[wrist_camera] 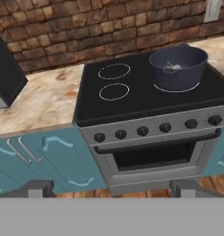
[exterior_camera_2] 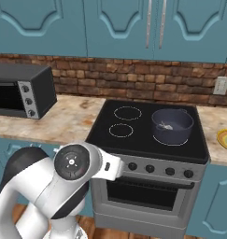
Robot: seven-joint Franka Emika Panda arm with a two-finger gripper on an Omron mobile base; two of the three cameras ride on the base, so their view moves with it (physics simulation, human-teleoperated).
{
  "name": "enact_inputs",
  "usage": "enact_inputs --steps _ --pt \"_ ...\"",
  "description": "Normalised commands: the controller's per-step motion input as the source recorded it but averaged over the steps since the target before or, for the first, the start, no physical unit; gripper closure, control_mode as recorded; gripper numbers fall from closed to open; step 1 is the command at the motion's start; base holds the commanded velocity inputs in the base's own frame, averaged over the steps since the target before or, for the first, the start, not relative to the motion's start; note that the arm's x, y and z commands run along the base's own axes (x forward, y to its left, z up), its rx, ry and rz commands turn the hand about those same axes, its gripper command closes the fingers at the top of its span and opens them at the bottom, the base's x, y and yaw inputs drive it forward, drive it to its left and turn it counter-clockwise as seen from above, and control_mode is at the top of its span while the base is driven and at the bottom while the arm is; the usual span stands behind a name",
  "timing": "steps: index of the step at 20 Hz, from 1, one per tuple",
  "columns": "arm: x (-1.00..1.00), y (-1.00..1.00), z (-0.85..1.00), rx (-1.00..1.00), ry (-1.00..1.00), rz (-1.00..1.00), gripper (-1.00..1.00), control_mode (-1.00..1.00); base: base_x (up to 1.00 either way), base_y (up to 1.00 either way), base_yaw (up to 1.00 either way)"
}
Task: Retrieve the frozen meat and place it in the pot on a burner. Then turn the burner on.
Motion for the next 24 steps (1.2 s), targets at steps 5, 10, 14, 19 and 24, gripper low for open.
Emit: enact_inputs --steps 5,10,14,19,24 --pt "0.01 -0.05 -0.20 0.00 -0.05 0.00 -1.00 -1.00 0.00 0.00 0.00" --pt "0.09 -0.39 -0.49 0.00 -0.02 -0.05 -1.00 -1.00 0.00 0.00 0.00" --pt "0.10 -0.52 -0.66 -0.02 -0.15 0.00 -1.00 -1.00 0.00 0.00 0.00" --pt "0.07 -0.36 -0.60 -0.11 -0.16 -0.01 -1.00 -1.00 0.00 0.00 0.00" --pt "0.18 -0.24 -0.47 -0.08 -0.07 -0.02 -1.00 -1.00 0.00 0.00 0.00"
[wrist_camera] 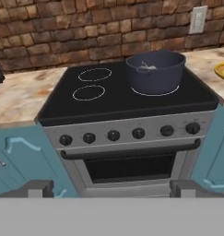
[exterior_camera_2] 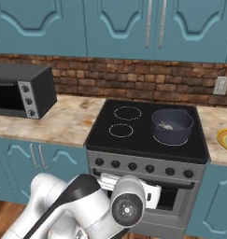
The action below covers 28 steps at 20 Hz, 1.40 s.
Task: Retrieve the frozen meat and place it in the pot on a burner. Then turn the burner on.
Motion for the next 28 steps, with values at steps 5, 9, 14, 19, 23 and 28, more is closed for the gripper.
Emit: enact_inputs --steps 5,9,14,19,23,28 --pt "0.24 -0.20 -0.35 -0.06 -0.02 -0.04 -1.00 -1.00 0.00 0.00 0.00" --pt "0.35 -0.13 -0.35 -0.06 0.00 -0.11 -1.00 -1.00 0.00 0.00 0.00" --pt "0.29 -0.02 -0.39 -0.03 -0.05 -0.06 -1.00 -1.00 0.00 0.00 0.00" --pt "0.07 0.00 -0.30 0.00 -0.13 -0.02 -1.00 -1.00 0.00 0.00 0.00" --pt "0.00 0.00 -0.08 0.00 -0.08 -0.01 -1.00 -1.00 0.00 0.00 0.00" --pt "0.02 0.00 -0.12 0.01 -0.04 0.01 -1.00 -1.00 0.00 0.00 0.00"
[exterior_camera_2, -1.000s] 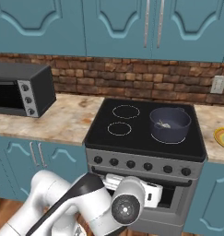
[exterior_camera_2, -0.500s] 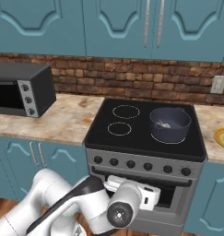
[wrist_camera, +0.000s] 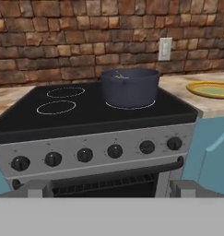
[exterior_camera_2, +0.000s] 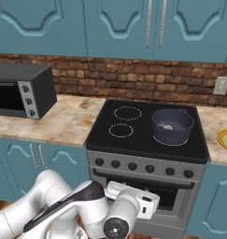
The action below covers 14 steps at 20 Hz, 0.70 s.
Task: Retrieve the frozen meat and place it in the pot on a burner. Then turn the burner on.
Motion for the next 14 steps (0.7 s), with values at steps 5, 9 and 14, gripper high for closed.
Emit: enact_inputs --steps 5,9,14 --pt "0.01 0.00 -0.22 -0.03 -0.04 0.00 -1.00 -1.00 0.00 0.00 0.00" --pt "0.25 0.00 -0.18 -0.05 -0.02 0.00 -1.00 -1.00 0.00 0.00 0.00" --pt "0.39 0.00 -0.15 -0.05 0.00 0.00 -1.00 -1.00 0.00 0.00 0.00"
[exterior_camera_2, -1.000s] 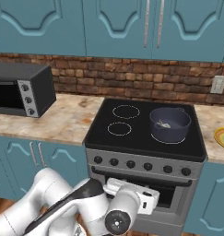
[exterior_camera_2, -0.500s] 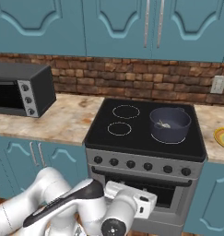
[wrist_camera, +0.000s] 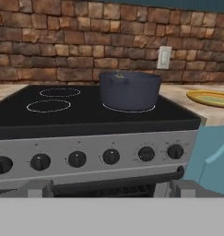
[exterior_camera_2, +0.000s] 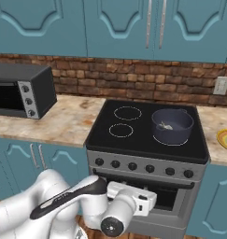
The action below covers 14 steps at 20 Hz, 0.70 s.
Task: Retrieve the frozen meat and place it in the pot on a burner. Then turn the burner on.
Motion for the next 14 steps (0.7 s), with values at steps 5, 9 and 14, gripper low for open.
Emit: enact_inputs --steps 5,9,14 --pt "0.36 0.00 -0.09 -0.05 0.00 0.00 -1.00 -1.00 0.00 0.00 0.00" --pt "0.17 0.03 -0.05 -0.05 0.00 0.00 -1.00 -1.00 0.00 0.00 0.00" --pt "0.30 0.00 -0.18 -0.03 -0.01 0.00 -1.00 -1.00 0.00 0.00 0.00"
